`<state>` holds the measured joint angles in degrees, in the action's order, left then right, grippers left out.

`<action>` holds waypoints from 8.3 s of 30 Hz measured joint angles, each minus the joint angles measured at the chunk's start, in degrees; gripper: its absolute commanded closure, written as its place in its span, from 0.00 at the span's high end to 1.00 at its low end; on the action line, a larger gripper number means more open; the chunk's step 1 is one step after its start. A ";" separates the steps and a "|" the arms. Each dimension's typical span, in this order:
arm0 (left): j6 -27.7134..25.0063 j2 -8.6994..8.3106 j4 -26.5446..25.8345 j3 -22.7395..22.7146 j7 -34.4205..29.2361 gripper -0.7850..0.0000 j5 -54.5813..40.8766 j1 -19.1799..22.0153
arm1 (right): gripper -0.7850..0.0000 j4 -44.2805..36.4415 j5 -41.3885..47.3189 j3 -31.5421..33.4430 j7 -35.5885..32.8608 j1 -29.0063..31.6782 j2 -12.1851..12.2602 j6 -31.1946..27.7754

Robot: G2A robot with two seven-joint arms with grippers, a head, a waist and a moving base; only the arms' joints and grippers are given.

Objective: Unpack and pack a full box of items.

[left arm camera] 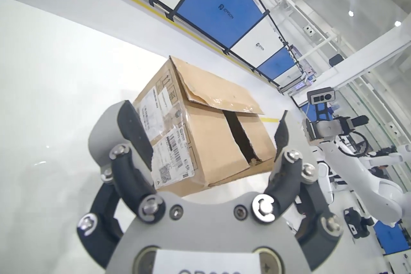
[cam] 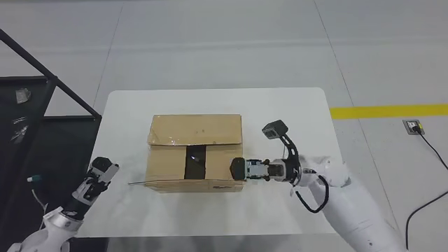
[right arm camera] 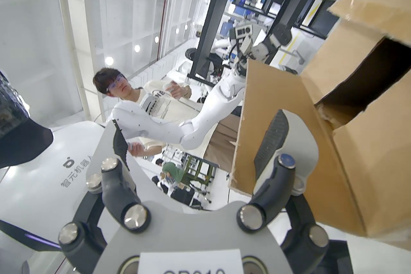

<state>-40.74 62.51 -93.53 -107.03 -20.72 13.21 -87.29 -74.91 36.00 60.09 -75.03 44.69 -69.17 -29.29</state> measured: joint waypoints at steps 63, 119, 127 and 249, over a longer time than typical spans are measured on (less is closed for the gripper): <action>-7.10 -1.70 3.79 3.02 -5.47 1.00 27.91 -0.70 | 1.00 18.57 1.07 -14.47 39.33 -12.27 -4.85 4.61; -6.31 -3.04 3.24 -2.15 2.81 1.00 17.76 -2.79 | 1.00 48.96 -12.06 -20.53 32.03 -27.65 -23.45 -2.09; -6.39 -3.24 3.05 -3.14 3.60 1.00 14.42 -4.12 | 1.00 46.53 -18.00 -23.76 34.71 -26.60 -25.69 9.12; 7.78 -4.34 -18.71 12.40 -14.30 1.00 8.74 5.18 | 1.00 -19.53 -30.59 22.55 18.86 21.96 -14.26 -10.76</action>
<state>-32.96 58.17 -112.24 -94.62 -35.02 21.95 -82.11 -94.44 5.41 82.63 -56.18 66.65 -83.44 -40.05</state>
